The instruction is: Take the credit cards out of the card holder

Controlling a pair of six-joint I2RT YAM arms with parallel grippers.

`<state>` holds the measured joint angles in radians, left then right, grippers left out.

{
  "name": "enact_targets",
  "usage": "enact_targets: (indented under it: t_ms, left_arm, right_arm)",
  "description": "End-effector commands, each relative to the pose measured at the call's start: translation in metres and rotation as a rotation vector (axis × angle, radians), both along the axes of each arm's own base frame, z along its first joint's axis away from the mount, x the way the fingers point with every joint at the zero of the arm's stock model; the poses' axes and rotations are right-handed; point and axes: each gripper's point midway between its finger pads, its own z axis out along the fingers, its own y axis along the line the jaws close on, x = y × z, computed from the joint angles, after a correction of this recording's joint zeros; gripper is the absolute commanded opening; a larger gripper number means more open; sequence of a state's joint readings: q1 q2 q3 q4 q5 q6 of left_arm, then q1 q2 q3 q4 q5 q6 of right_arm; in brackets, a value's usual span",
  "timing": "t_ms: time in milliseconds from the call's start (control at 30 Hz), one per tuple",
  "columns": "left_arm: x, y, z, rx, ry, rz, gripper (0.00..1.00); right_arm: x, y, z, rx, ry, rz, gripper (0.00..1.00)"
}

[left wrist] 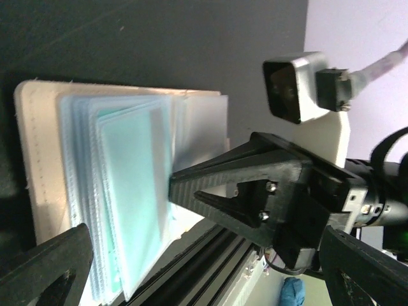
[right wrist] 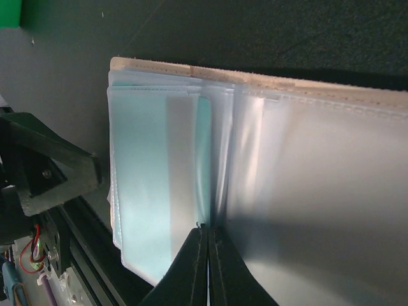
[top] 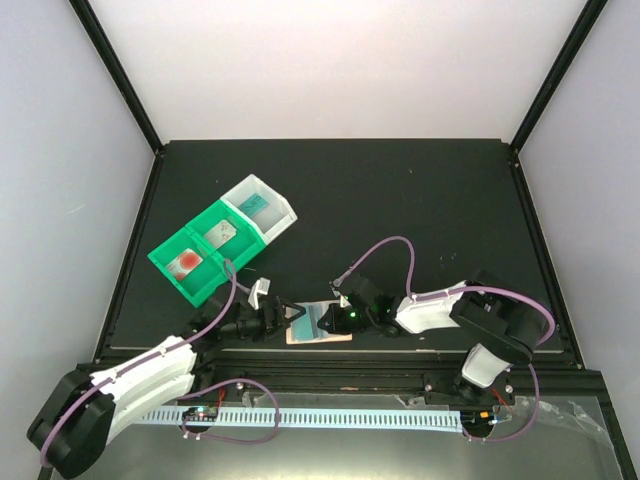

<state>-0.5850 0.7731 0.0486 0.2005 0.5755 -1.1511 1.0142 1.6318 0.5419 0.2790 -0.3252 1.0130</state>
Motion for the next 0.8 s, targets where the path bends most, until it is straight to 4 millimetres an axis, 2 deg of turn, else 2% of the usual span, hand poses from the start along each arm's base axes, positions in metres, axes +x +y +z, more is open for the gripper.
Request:
enact_targets:
  t_ms: [0,200,533,767]
  left_arm:
    - [0.004,-0.007,0.006,-0.007,0.031,0.011,0.99]
    - [0.004,-0.008,0.001,0.019,0.060,0.018,0.99]
    - [0.001,-0.014,0.017,0.001,0.030,0.013,0.99]
    - [0.001,-0.015,0.016,-0.003,0.021,0.027,0.99]
  right_arm:
    - [-0.008,-0.012,-0.018,-0.057,0.034,-0.005,0.01]
    - [-0.008,-0.012,-0.020,-0.056,0.038,-0.006,0.01]
    - [-0.008,-0.011,-0.021,-0.054,0.043,-0.010,0.01]
    - [-0.008,-0.011,-0.022,-0.045,0.048,-0.016,0.01]
